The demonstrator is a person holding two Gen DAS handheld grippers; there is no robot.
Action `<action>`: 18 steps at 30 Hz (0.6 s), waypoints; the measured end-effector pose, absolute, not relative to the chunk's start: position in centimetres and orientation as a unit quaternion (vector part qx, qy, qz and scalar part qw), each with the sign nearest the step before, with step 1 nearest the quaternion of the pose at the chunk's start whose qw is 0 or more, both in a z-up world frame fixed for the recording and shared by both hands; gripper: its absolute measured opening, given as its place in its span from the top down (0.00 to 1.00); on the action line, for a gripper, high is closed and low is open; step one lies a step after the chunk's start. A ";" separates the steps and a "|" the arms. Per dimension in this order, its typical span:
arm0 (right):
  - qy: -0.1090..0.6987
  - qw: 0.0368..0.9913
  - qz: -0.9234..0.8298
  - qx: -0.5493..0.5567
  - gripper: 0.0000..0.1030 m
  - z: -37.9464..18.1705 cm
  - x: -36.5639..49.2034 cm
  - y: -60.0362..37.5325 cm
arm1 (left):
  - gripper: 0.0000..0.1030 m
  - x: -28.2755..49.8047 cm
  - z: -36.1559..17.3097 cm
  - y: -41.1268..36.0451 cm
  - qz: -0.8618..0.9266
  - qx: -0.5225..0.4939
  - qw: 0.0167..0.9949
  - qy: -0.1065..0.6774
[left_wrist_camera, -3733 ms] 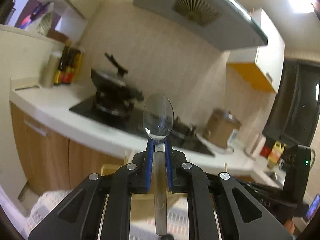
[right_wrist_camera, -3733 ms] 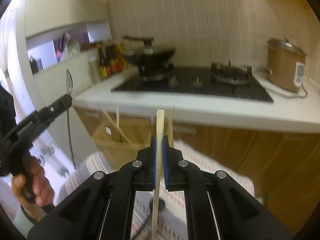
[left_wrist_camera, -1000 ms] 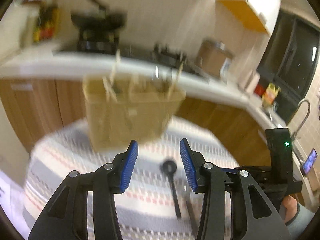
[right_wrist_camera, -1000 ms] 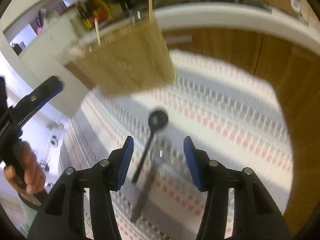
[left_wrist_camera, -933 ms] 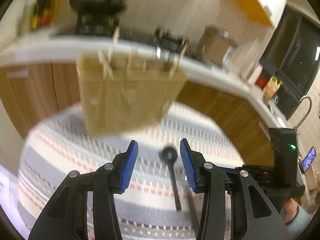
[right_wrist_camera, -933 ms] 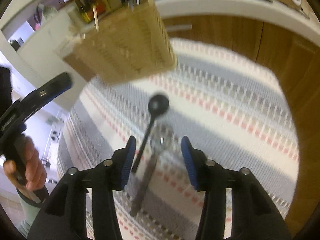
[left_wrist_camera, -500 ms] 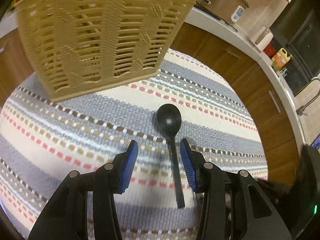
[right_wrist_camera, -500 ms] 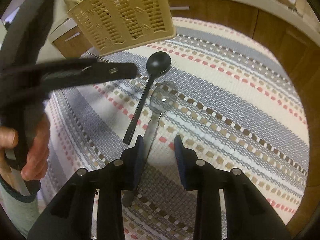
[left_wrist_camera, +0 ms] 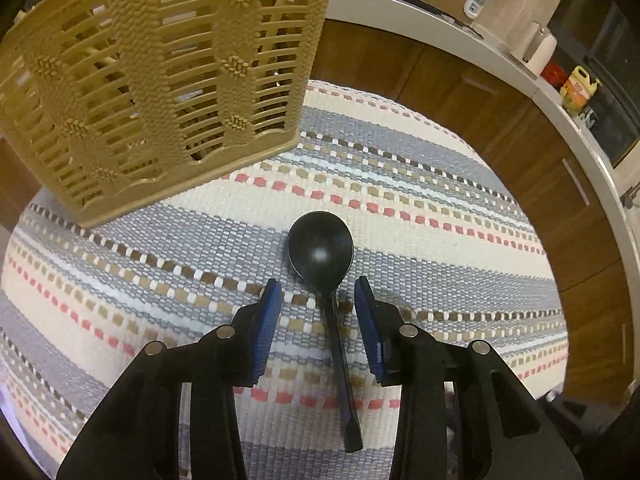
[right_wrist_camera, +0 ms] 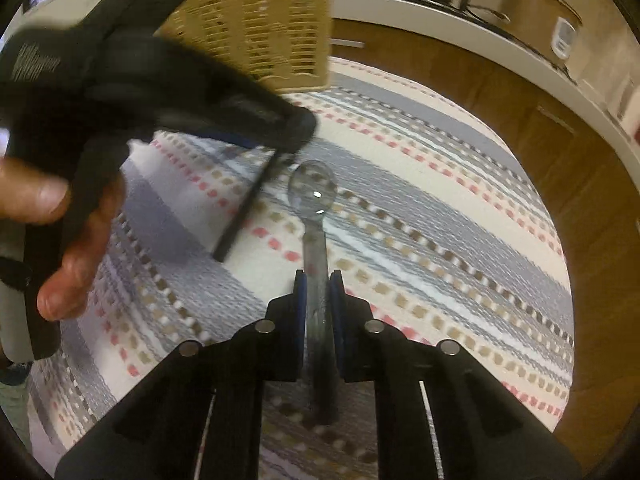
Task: Organize utensils
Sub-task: 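Grasp the clear spoon with the right tool while the left tool grasps the black spoon, then lift both spoons with both tools up over the beige basket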
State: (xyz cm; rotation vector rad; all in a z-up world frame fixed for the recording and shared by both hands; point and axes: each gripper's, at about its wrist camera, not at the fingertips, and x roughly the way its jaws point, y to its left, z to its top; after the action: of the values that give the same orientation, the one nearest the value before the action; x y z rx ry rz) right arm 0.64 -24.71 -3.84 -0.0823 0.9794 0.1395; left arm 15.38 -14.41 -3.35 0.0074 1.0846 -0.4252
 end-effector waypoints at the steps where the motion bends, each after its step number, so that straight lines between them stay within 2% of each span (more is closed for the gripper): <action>1: 0.472 0.878 0.066 -0.031 0.90 -3.8 0.8 -25.2 | 0.66 15.3 -3.4 -14.9 -0.196 0.012 0.837 0.510; 4: 0.474 0.879 0.050 -0.026 0.90 -3.6 1.6 -26.4 | 0.70 15.2 -3.4 -15.7 -0.178 0.041 0.842 0.507; 6: 0.477 0.877 0.047 -0.012 0.90 -3.6 1.9 -27.4 | 0.84 15.2 -3.4 -16.1 -0.160 0.062 0.846 0.505; 8: 0.481 0.875 0.053 0.003 0.90 -3.4 2.2 -28.1 | 0.94 15.4 -3.4 -15.9 -0.151 0.064 0.847 0.505; 13: 0.490 0.868 0.072 0.032 0.90 -3.1 3.2 -29.2 | 0.96 15.4 -3.4 -13.3 -0.173 -0.005 0.840 0.514; 18: 0.512 0.854 0.089 0.035 0.89 -3.0 5.2 -29.1 | 0.96 13.9 -3.3 -11.3 -0.164 -0.011 0.843 0.512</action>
State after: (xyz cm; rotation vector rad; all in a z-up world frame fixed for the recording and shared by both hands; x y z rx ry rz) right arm 5.21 -29.11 -2.97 0.0728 1.0768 0.1878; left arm 13.95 -11.31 -3.34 -0.0235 1.0818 -0.3461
